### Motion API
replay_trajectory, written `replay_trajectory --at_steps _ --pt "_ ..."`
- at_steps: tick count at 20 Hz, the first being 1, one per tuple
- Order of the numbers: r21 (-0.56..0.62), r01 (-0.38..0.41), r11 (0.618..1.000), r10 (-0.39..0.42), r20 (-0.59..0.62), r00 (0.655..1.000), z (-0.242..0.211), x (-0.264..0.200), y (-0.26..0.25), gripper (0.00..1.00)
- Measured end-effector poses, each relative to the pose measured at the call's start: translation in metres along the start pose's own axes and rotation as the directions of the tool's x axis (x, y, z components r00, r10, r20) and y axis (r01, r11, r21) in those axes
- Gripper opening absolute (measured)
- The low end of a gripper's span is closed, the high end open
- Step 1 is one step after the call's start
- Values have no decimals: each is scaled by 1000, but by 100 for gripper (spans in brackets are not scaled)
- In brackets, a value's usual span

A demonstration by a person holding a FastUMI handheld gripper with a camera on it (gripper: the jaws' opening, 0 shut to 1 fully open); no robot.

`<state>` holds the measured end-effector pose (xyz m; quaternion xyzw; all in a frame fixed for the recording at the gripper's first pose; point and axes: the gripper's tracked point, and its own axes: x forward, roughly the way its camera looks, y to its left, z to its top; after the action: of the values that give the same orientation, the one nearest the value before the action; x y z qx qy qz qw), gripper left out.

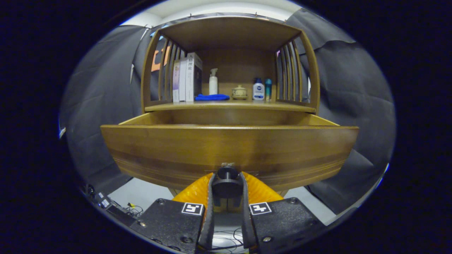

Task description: Pull open the drawer, take out the items inside it, and place them on the countertop above the cabinet.

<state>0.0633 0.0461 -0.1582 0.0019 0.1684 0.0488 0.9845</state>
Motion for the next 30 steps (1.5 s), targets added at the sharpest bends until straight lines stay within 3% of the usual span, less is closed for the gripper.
replay_trajectory --at_steps 16,17,22,30 --pt "-4 -30 1000 30 -31 999 -19 -38 -1 38" --pt "15 -31 999 32 -28 999 -17 -41 -3 40" --pt "4 -16 1000 16 31 999 2 -69 -22 100" --pt "108 -28 994 17 101 995 91 -95 -49 100"
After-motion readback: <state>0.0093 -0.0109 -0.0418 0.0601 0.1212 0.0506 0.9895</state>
